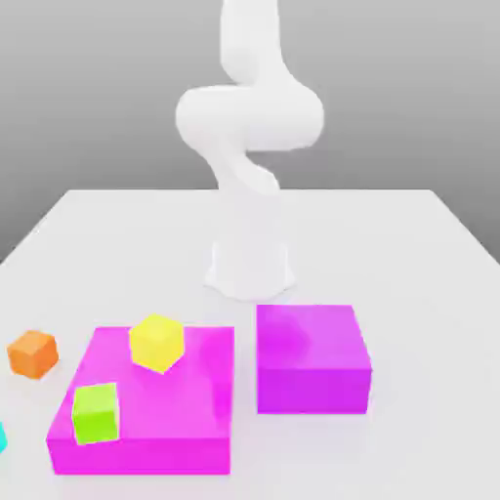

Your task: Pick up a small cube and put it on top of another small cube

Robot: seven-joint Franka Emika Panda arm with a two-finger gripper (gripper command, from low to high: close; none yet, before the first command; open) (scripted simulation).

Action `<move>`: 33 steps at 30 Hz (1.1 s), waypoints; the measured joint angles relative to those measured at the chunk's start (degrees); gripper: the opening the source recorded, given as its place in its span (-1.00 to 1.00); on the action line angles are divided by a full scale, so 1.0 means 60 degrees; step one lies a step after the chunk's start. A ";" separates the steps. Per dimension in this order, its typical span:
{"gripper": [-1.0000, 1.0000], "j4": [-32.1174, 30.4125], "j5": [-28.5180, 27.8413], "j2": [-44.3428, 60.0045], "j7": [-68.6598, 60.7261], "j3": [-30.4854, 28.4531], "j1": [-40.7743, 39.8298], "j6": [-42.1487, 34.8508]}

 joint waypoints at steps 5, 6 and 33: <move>0.00 0.0138 -0.0503 0.1797 0.1876 0.0222 -0.1204 0.0438; 0.00 0.0163 -0.0598 0.2146 0.2236 0.0248 -0.1423 0.0527; 0.00 0.0924 0.0916 1.1321 0.8563 -0.0858 -0.5104 0.3360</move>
